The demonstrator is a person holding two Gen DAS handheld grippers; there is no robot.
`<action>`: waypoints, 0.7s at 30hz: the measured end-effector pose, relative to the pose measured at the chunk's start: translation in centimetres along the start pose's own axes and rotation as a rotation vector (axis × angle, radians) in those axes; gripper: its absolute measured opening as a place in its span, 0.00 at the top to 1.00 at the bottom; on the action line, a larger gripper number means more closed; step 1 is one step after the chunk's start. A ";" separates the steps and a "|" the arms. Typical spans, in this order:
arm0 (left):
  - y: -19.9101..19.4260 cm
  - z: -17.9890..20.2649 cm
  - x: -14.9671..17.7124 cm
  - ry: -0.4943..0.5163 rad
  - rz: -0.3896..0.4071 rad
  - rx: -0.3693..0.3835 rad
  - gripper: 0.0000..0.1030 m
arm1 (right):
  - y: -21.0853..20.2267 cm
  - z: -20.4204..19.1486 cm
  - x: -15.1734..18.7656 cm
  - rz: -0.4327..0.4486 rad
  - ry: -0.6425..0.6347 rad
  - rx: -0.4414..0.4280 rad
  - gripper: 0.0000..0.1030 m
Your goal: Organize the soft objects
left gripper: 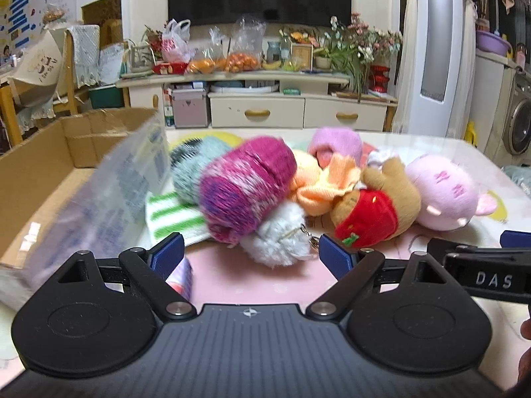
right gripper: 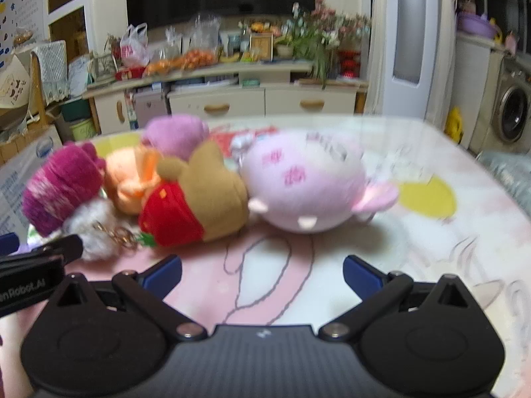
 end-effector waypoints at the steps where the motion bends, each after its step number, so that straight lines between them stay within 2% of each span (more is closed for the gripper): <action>1: -0.6 -0.3 -0.2 -0.007 0.005 0.002 0.00 | -0.6 -0.1 -0.4 0.008 0.003 -0.002 0.00; 7: -3.0 -2.6 -1.4 -0.035 0.008 -0.023 0.00 | -3.5 -1.2 -1.7 0.046 0.033 -0.060 0.00; 16: -5.5 -6.1 -2.6 -0.089 0.043 -0.099 0.00 | -8.2 -4.1 -3.2 0.129 0.005 -0.106 0.00; 21: -6.9 -8.1 -2.9 -0.115 0.071 -0.139 0.00 | -9.7 -6.5 -3.9 0.148 -0.036 -0.136 0.00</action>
Point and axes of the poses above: each gripper's, at about its wrist camera, not at the fingertips, and y roughly the way its jaws point, z to its right, x to its underside, the point moved 4 cm from there along y, roughly the way its jaws point, and after that the axes turned 12 degrees about -y, right-handed, at the moved point
